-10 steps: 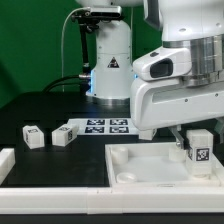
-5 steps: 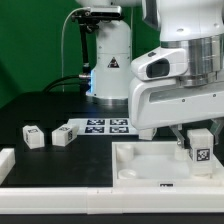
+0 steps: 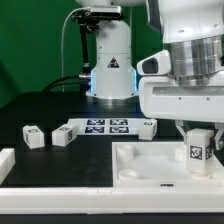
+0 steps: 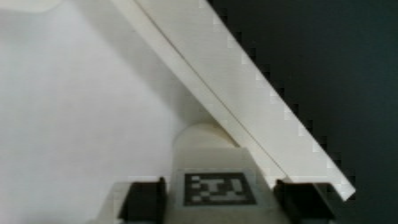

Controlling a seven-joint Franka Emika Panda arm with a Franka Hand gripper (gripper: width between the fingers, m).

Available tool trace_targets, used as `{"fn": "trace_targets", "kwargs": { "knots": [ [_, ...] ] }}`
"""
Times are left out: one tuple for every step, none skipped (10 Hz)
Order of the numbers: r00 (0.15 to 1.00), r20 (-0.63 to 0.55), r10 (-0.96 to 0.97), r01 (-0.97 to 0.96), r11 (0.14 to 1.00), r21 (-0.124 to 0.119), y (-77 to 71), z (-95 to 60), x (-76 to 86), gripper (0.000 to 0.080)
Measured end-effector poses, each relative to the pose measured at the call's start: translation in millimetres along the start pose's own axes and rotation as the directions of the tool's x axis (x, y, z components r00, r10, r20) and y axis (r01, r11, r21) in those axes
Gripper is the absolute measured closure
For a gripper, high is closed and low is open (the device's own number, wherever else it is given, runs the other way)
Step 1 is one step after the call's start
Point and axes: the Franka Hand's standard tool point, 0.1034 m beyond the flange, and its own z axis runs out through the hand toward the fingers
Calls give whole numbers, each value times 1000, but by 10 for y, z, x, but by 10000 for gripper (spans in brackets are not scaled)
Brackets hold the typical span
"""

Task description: Assemble one leg

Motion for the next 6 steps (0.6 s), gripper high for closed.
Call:
{"fn": "trace_targets", "kwargs": {
  "knots": [
    [983,4,181,-181,983,5,-30,4,6,505],
    [952,6,306,-306,952,3,-57,3,-7,505],
    [932,8,363,-363,932,3,-66,4,-20,505],
    [939,7,343,-343,939,3,-63,6,-18,417],
    [955,7,298,-298,955,4,-64,7,-19,417],
    [954,7,298,-298,954,4,-66,7,-21,229]
  ]
}}
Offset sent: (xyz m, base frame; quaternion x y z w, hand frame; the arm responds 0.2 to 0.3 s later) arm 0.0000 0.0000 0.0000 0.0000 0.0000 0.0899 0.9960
